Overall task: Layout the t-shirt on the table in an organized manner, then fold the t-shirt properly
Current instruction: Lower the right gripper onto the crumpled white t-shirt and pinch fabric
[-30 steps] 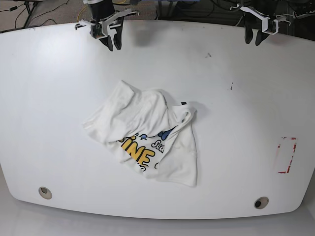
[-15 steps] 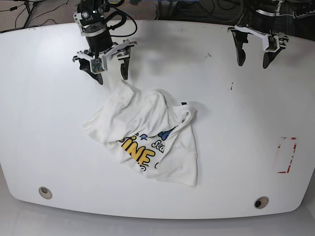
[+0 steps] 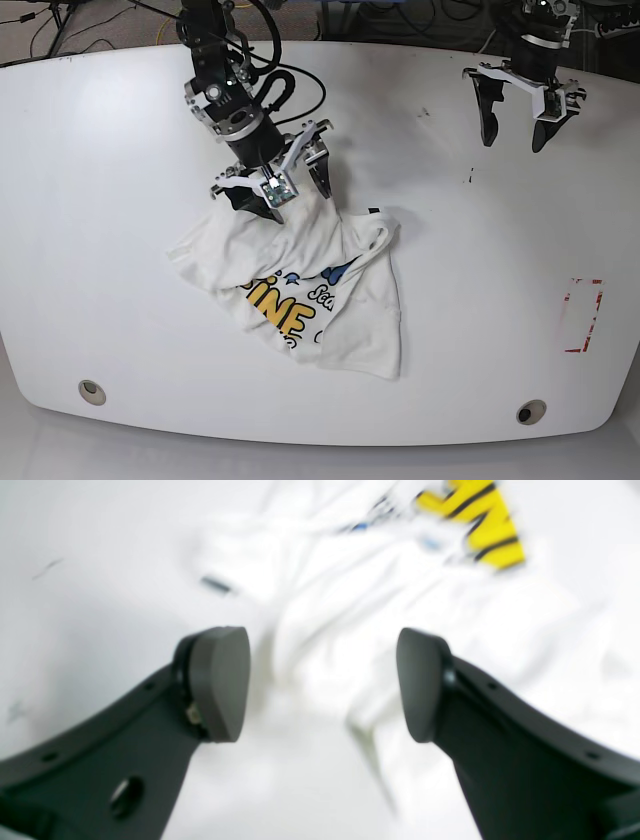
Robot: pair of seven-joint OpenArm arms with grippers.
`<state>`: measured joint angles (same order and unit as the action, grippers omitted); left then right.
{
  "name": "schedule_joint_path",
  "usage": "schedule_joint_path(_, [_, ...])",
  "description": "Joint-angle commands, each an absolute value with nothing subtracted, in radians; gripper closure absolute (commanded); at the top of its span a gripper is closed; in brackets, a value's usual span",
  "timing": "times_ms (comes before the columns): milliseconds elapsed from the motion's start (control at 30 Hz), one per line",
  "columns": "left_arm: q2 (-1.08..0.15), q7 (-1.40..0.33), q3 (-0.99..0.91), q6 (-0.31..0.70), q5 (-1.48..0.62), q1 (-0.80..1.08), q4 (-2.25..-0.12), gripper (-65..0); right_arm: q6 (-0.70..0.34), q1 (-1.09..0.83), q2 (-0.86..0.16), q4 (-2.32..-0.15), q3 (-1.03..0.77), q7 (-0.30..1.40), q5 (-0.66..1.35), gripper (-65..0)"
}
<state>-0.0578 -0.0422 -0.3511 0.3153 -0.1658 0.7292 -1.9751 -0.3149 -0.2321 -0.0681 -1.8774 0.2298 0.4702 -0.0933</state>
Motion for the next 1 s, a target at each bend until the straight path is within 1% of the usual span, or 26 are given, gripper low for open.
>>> schedule_joint_path(0, [-0.077,-0.019,-0.375,0.311,-0.177,0.730,-1.992,-42.6,-0.328,-0.174,-0.065,-1.842,0.291,0.447,-0.079,-43.9])
schedule_joint_path(233, [-0.081,-0.019,-0.418,0.312,-0.179,0.728,-1.992,-42.6,-0.323,-0.048,-0.056,-1.672,0.412,0.446,-0.079,-43.9])
schedule_joint_path(367, [-0.081,-0.019,-0.427,0.314,-0.179,0.728,-1.992,-42.6,-0.321,0.021,-0.025,-1.572,0.455,0.443,-0.079,-43.4])
schedule_joint_path(500, [-0.081,-0.019,-0.432,0.314,-0.179,0.728,-1.992,-42.6,-0.321,0.068,0.001,-1.512,0.460,0.430,-0.079,-43.3])
schedule_joint_path(733, [-0.081,-0.019,-0.433,0.315,-0.177,0.737,-1.991,-42.6,-0.320,0.131,0.028,-1.377,0.461,0.317,-0.081,-43.8])
schedule_joint_path(833, [-0.081,-0.019,-0.432,0.315,-0.177,0.750,-1.991,-42.6,-0.320,0.157,0.028,-1.326,0.461,0.303,-0.081,-43.8])
schedule_joint_path(967, [-0.081,-0.019,-0.432,0.355,-0.177,0.751,-1.991,-42.5,-0.320,0.185,0.030,-1.267,0.461,0.302,-0.081,-43.1])
